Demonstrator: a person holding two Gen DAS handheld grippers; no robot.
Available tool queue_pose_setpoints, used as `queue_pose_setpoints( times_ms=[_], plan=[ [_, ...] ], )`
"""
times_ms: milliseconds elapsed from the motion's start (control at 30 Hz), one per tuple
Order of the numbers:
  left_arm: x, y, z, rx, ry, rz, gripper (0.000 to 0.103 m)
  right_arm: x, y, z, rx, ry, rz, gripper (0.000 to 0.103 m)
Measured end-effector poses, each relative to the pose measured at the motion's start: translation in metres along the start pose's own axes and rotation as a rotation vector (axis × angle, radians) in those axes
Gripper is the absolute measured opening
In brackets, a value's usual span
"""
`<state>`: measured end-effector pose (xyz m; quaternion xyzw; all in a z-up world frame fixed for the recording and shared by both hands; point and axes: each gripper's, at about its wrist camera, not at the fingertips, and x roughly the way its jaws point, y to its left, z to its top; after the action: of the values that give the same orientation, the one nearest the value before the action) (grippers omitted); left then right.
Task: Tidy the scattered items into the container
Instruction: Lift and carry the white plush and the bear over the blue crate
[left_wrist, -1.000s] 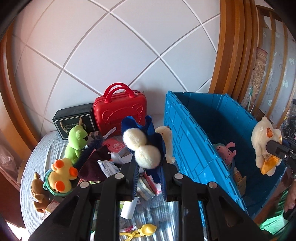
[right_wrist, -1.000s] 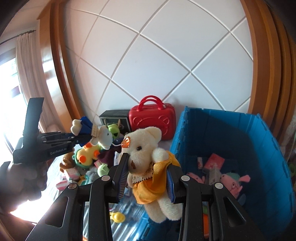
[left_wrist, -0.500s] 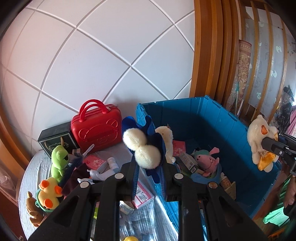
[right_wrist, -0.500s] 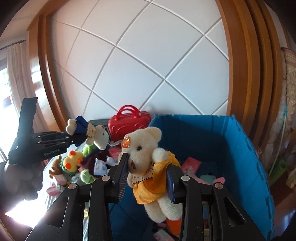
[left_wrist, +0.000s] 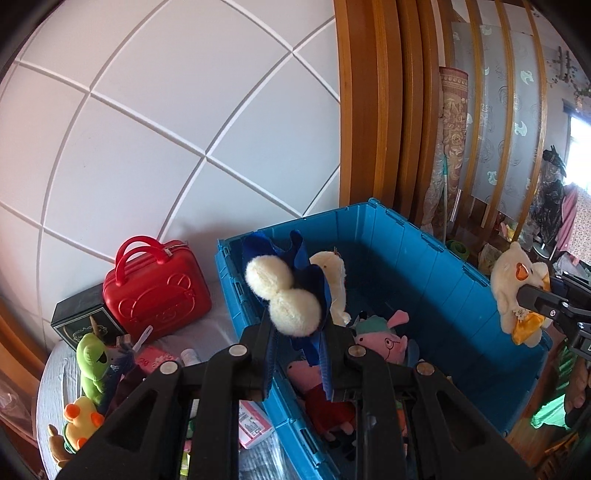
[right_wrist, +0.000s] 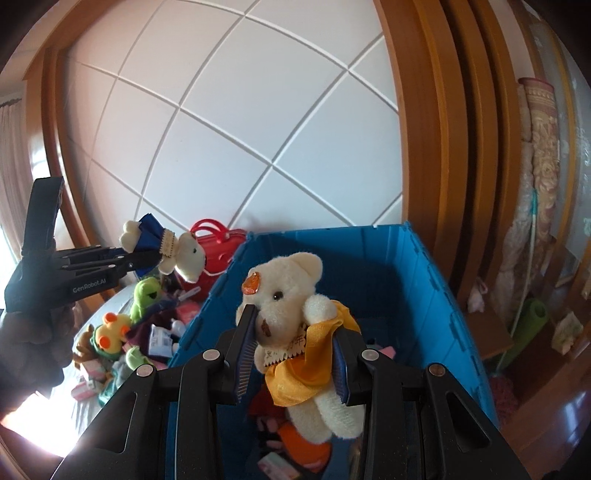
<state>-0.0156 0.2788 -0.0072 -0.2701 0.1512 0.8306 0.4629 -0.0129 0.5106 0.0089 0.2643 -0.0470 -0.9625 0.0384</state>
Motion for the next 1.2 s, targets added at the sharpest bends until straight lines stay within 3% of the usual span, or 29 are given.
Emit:
queue_pose_setpoints(
  times_ms=[433,1200],
  plan=[
    [0.041,-0.021,0.032,0.045,0.009,-0.028,0.019,0.004,-0.050,-0.003,0.048,0.019,-0.063,0.035],
    [0.079,-0.040,0.077,0.066,-0.028,-0.053,0.019,0.018,-0.086,-0.015,0.096,0.056,-0.111,0.035]
  ],
)
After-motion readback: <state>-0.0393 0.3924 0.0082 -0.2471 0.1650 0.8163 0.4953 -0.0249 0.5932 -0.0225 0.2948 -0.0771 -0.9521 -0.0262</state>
